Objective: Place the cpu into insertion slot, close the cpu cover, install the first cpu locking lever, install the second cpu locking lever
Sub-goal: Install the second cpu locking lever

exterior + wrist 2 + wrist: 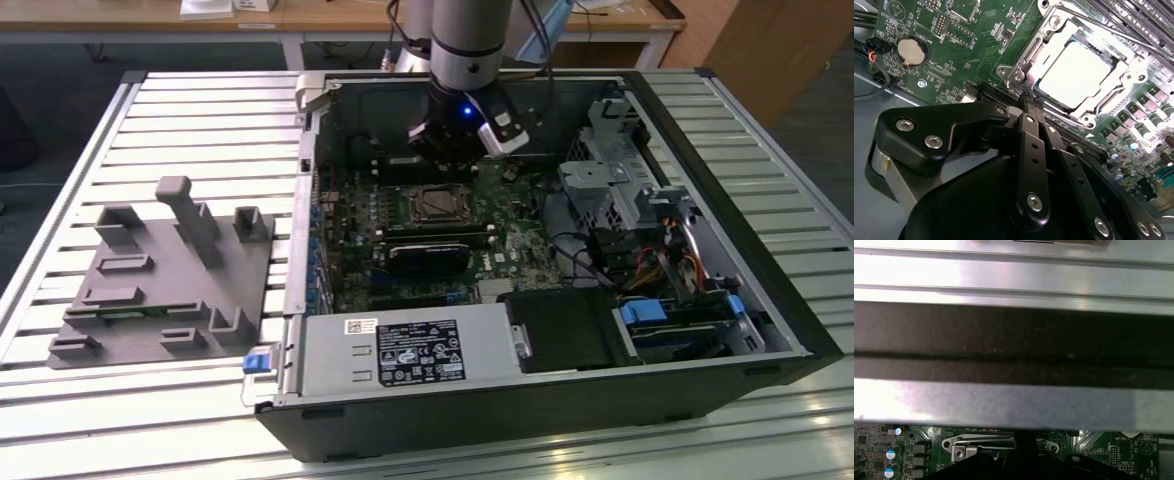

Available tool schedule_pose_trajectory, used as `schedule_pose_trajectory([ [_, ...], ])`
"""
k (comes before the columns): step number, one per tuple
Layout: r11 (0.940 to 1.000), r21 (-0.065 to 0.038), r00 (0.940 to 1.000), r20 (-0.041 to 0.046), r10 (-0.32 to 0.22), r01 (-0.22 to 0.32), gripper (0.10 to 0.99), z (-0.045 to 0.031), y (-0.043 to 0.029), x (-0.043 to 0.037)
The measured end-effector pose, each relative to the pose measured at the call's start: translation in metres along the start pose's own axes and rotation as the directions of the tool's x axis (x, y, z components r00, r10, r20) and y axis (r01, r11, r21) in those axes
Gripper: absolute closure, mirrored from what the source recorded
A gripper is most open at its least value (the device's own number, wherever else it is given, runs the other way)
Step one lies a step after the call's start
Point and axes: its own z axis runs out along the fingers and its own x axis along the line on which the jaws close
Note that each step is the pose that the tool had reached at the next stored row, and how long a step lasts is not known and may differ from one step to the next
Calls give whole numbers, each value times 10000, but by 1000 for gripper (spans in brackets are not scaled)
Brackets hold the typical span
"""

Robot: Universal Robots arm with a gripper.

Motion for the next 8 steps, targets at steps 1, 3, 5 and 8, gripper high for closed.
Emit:
schedule_pose_trajectory([
  [1, 10000, -1, 10000, 0, 0, 0, 980, 0, -2, -1],
  [3, 10000, 2, 10000, -1, -1, 1, 980, -1, -7, -1],
  [5, 10000, 3, 10000, -1, -1, 1, 980, -2, -15, -1],
  [8, 10000, 2, 10000, -1, -1, 1, 980, -3, -29, 0],
])
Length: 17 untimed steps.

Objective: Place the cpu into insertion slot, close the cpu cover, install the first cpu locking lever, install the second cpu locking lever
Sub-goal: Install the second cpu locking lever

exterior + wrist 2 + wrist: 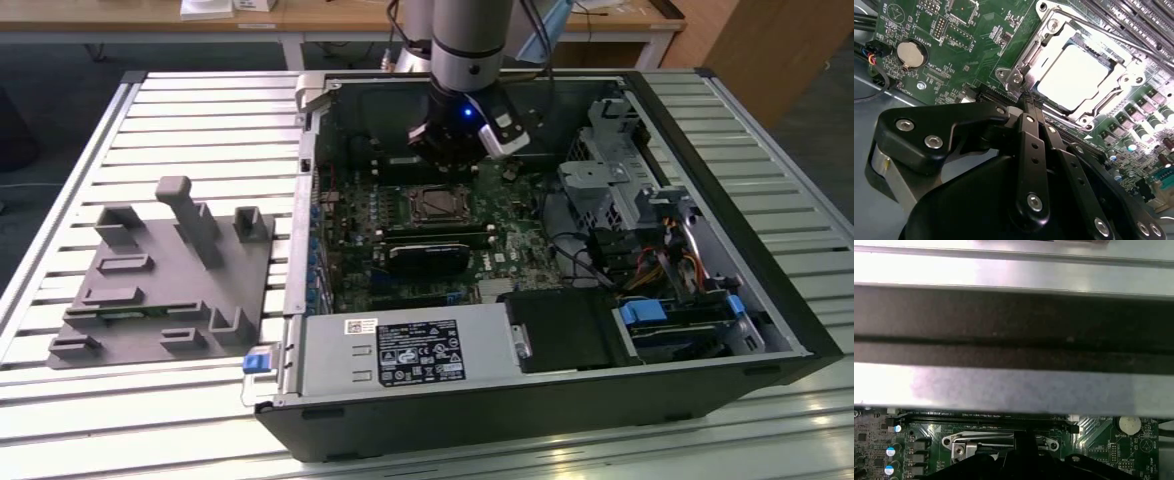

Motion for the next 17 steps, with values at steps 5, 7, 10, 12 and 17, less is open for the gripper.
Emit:
schedule_pose_trajectory([
  [5, 10000, 1, 10000, -1, 0, 0, 980, -5, -51, 1],
  [7, 10000, -1, 10000, 1, 1, -1, 980, -5, -58, 1],
  [10, 10000, 0, 10000, -1, 0, 0, 980, -22, -59, 1],
  [12, 10000, 1, 10000, -7, 1, -1, 980, -56, -56, 0],
  [17, 10000, -1, 10000, -33, 4, -4, 980, -158, -47, -2],
])
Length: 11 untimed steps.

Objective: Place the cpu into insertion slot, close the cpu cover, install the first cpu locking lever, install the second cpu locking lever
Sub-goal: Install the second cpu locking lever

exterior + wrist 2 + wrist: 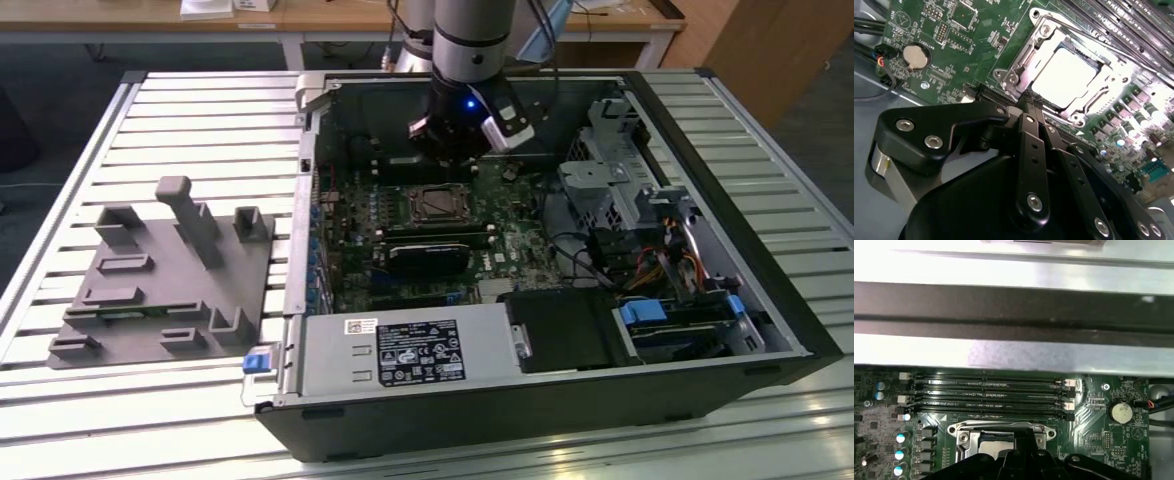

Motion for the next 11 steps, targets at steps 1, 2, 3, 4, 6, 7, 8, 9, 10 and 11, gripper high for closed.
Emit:
schedule_pose_trajectory([
  [1, 10000, 0, 10000, -8, 0, 0, 980, -16, 2, -1],
  [2, 10000, 1, 10000, -20, 1, -1, 980, -36, 4, -1],
  [3, 10000, 0, 10000, -38, 1, -1, 980, -50, 5, -2],
  [4, 10000, -2, 10000, -51, 4, -4, 980, -51, 5, -1],
  [6, 10000, -2, 10000, -57, 3, -3, 980, -53, -10, -1],
  [7, 10000, -1, 10000, -58, 4, -4, 980, -55, -26, -1],
  [8, 10000, 0, 10000, -58, 5, -5, 980, -57, -44, 0],
  [9, 10000, 0, 10000, -58, 5, -5, 980, -58, -65, 0],
  [10, 10000, -1, 10000, -57, 5, -5, 980, -60, -88, 0],
  [11, 10000, -1, 10000, -57, 4, -4, 980, -62, -111, 1],
])
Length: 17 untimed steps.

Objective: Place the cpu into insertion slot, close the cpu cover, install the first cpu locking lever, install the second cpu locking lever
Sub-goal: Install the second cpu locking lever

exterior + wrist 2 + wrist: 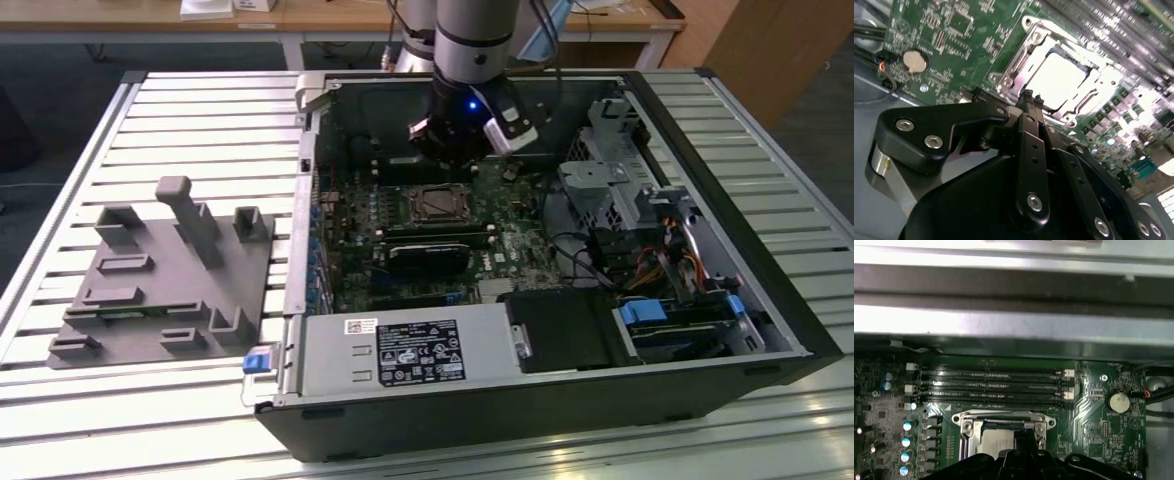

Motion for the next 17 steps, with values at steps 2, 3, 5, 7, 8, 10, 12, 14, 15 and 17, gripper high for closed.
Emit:
schedule_pose_trajectory([
  [2, 10000, -1, 10000, -1, 0, 0, 980, -3, -42, 1],
  [3, 10000, -4, 10000, 0, 0, 0, 980, -4, -63, 1],
  [5, 10000, -27, 10000, -7, 2, -2, 980, -8, -108, 2],
  [7, 10000, -41, 9999, -111, 11, -12, 980, -11, -134, -2],
  [8, 10000, -43, 9999, -159, 15, -16, 980, -11, -145, -5],
  [10, 10000, -47, 9997, -224, 21, -22, 980, -10, -168, -7],
  [12, 10000, -54, 9997, -230, 21, -23, 980, -12, -211, -6],
  [14, 10000, -69, 9997, -229, 21, -23, 980, -14, -269, -5],
  [15, 10000, -78, 9997, -228, 22, -24, 980, -15, -296, -5],
  [17, 10000, -93, 9997, -229, 21, -23, 980, -17, -339, -4],
])
